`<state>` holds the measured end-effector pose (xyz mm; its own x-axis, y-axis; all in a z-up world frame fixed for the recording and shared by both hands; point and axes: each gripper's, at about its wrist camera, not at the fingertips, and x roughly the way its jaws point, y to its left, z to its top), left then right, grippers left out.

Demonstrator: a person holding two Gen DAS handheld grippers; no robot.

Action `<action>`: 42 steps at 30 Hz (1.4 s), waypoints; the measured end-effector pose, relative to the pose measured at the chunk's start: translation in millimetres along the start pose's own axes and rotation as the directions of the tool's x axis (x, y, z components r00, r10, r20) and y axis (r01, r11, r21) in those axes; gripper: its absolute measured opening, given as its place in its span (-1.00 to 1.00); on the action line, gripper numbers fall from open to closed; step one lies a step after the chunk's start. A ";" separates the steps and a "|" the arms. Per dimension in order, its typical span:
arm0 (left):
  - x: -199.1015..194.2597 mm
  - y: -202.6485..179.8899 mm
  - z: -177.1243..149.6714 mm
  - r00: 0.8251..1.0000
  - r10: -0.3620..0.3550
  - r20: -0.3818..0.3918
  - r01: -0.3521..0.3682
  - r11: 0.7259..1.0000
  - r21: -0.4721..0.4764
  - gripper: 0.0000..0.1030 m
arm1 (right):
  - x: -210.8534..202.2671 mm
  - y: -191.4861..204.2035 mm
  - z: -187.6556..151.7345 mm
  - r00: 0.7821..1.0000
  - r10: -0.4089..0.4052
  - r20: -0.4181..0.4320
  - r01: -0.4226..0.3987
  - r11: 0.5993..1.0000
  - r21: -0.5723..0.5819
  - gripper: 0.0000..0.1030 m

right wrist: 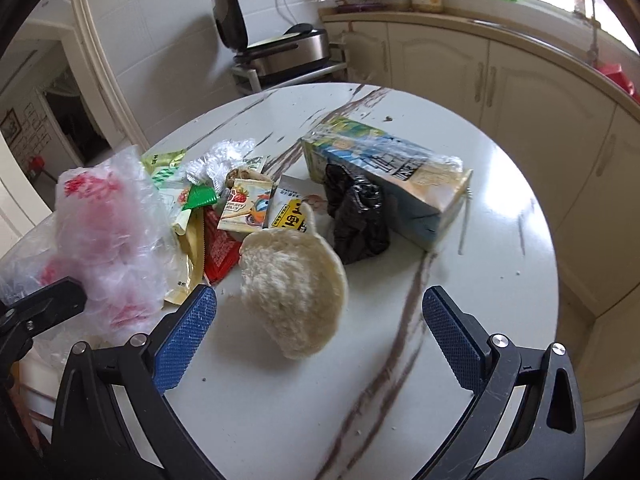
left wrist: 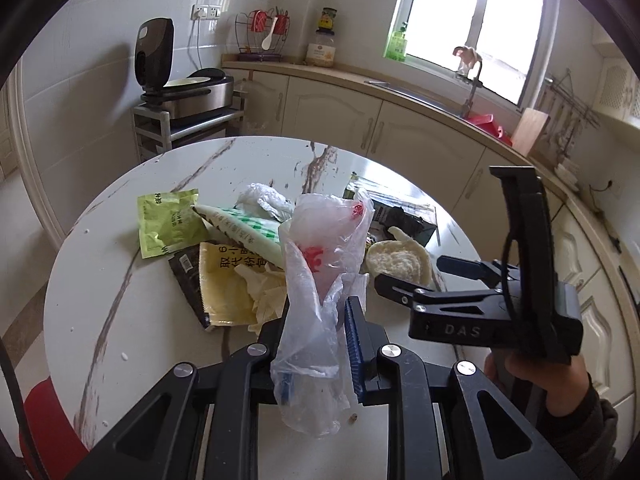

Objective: Collect trash
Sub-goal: 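Grasp the bread bun with the right tool while the left tool holds the bag, then carry bag and bun over the blue bin and open both tools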

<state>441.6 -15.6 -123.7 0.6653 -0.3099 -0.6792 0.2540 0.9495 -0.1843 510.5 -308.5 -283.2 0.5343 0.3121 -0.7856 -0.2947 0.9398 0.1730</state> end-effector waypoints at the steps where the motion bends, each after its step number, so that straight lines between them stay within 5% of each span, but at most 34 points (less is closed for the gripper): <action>1: -4.0 1.9 -3.7 1.000 -0.002 0.000 0.002 1.000 0.001 -0.66 | 3.0 0.5 0.5 1.000 0.024 -0.005 -0.024 1.000 0.003 0.75; 3: -19.9 5.7 -15.6 1.000 -0.010 -0.002 0.010 1.000 -0.005 -0.66 | 6.8 0.4 0.0 0.998 0.061 -0.010 -0.061 0.998 0.023 -0.03; 13: -61.1 -24.5 -22.8 0.997 -0.072 0.033 0.070 0.997 0.038 -0.69 | -58.1 -9.5 -29.7 0.983 0.122 0.136 -0.133 0.988 0.073 -0.10; 23: -69.9 -143.6 -36.7 0.980 -0.201 -0.006 0.197 0.953 0.230 -0.71 | -157.5 -83.8 -97.7 0.963 -0.012 0.268 -0.054 0.970 0.238 -0.09; 31: 14.7 -255.0 -73.2 0.946 -0.237 -0.220 0.305 0.879 0.367 -0.71 | -166.0 -185.7 -190.7 0.971 -0.200 0.132 0.120 0.882 0.455 -0.09; 37: 103.1 -307.7 -101.9 0.905 -0.203 -0.373 0.359 0.835 0.417 -0.67 | -124.3 -244.6 -239.8 0.981 -0.196 0.003 0.159 0.804 0.573 -0.09; 42: 166.9 -332.7 -116.0 0.896 -0.099 -0.433 0.319 0.820 0.474 -0.48 | -84.3 -275.3 -256.8 0.984 -0.167 -0.067 0.172 0.763 0.623 -0.09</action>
<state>386.7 -377.4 -258.2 0.2673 -0.3498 -0.8979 0.7540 0.6562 -0.0312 343.2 -629.3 -417.2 0.5219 0.1407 -0.8413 0.3604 0.8575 0.3670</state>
